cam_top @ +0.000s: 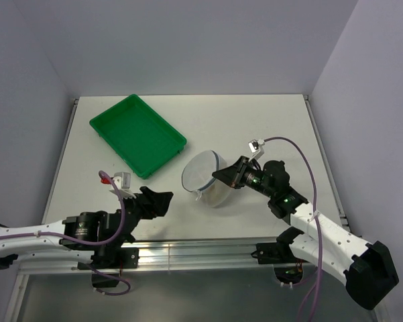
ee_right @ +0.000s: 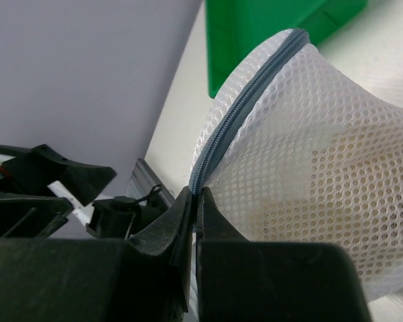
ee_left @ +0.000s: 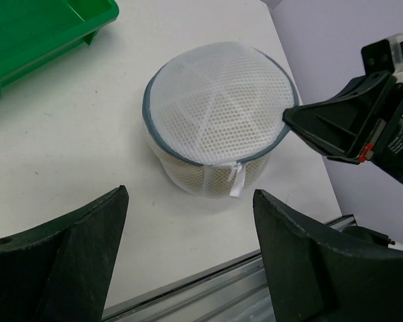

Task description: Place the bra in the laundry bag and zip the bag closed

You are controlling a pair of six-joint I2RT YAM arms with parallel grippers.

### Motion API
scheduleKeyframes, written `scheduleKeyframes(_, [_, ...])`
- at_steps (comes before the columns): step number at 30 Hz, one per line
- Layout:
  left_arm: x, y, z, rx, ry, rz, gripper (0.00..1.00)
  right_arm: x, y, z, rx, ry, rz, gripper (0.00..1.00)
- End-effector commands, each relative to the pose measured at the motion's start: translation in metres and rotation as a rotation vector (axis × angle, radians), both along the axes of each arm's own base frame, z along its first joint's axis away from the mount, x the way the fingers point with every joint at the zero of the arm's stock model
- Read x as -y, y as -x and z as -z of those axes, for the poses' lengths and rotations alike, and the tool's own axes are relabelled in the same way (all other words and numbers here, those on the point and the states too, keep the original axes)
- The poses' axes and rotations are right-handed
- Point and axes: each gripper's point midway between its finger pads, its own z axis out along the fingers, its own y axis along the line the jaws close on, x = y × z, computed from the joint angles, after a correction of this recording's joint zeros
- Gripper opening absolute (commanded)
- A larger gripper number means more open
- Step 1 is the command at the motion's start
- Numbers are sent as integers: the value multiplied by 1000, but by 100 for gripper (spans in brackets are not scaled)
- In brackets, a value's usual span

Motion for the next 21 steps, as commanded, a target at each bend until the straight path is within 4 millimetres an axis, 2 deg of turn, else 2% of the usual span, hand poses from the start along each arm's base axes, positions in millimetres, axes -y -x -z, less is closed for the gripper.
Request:
scheduleKeyframes(1, [2, -3, -7, 21, 1, -18, 81, -14, -2, -76, 228, -122, -68, 0])
scheduleKeyframes(3, [4, -4, -5, 21, -16, -26, 81, -11, -4, -80, 268, -133, -49, 0])
scheduleKeyframes(6, [7, -5, -1, 18, -41, -28, 81, -6, -8, -51, 216, -97, -12, 0])
scheduleKeyframes(7, [8, -5, -1, 15, -45, -29, 81, -2, -9, -27, 167, -67, 4, 0])
scheduleKeyframes(8, [7, -5, 0, 13, -50, -32, 81, 1, -10, -12, 133, -48, 27, 0])
scheduleKeyframes(10, [7, -5, 1, 12, -52, -34, 81, 17, -14, 31, 25, 20, 117, 34])
scheduleKeyframes(11, [7, -5, 1, 12, -52, -34, 81, 24, -16, 42, 1, 46, 150, 52])
scheduleKeyframes(12, [7, -5, 0, 15, -48, -31, 80, 30, -15, 54, -25, 81, 173, 83])
scheduleKeyframes(13, [7, -5, -1, 18, -48, -30, 81, 37, -16, 46, 4, 82, 206, 96])
scheduleKeyframes(14, [7, -5, -3, 23, -44, -26, 81, 42, -13, 50, -11, 113, 216, 100])
scheduleKeyframes(15, [7, -5, -5, 26, -41, -25, 81, 46, -12, 43, 22, 131, 224, 100])
scheduleKeyframes(16, [7, -5, -7, 29, -37, -25, 81, 52, -14, 13, 91, 104, 258, 100])
scheduleKeyframes(17, [6, -5, -9, 34, -38, -25, 82, 58, -10, 11, 87, 132, 272, 100])
scheduleKeyframes(19, [5, -6, -16, 41, -30, -24, 82, 72, -6, -28, 195, 108, 320, 100])
scheduleKeyframes(20, [5, -5, -16, 44, -36, -16, 83, 79, -2, -29, 199, 138, 333, 100])
scheduleKeyframes(21, [5, -5, -18, 46, -36, -16, 83, 87, 4, -50, 251, 111, 357, 100])
